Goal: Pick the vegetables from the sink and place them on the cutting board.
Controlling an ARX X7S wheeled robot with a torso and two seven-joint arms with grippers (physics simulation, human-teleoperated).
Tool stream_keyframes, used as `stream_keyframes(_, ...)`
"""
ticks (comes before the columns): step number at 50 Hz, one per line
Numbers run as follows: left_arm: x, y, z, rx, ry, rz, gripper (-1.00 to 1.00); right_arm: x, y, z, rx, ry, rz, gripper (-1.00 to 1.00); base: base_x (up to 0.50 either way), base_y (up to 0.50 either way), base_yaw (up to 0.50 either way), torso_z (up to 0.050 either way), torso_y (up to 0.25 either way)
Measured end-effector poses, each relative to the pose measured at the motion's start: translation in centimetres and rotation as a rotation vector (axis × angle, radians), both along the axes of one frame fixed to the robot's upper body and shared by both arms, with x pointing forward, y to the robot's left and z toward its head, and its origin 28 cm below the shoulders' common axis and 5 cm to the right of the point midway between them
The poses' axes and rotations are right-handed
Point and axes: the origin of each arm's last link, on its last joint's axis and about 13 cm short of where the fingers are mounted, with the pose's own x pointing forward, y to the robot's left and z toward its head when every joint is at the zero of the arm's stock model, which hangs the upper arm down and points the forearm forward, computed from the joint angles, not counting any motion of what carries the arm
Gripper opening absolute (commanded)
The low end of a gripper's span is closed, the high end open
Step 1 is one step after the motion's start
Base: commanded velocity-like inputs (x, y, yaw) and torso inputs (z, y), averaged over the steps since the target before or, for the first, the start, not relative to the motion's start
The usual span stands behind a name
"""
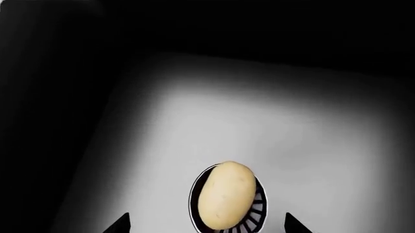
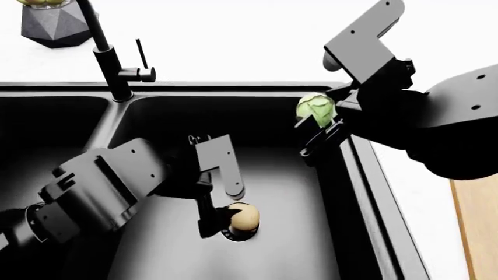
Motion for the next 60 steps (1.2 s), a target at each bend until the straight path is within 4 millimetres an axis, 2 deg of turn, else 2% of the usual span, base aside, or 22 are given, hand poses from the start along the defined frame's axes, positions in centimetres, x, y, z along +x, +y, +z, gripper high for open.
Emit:
stream_keyframes(14, 1.4, -1.3, -2.4, 0.011, 0.029, -0.008, 1.0, 0.5, -0.3, -1.0, 0.017, 0.018, 0.0, -1.0, 0.0, 0.0, 0.0, 0.0, 0.0)
stream_keyframes(32, 2.0, -2.7, -5.5, 0.038, 0.078, -0.042, 1.0, 0.8, -0.6, -1.7, 0.032, 0.032, -0.002, -1.0, 0.0, 0.0, 0.0, 0.001, 0.001)
stream_keyframes(60, 3.1, -2.8, -8.6, 0.087, 0.11, -0.022, 1.0, 1.1, -0.7, -2.5, 0.055, 0.044, 0.003, -1.0, 0.0, 0.0, 0.0, 0.0, 0.0)
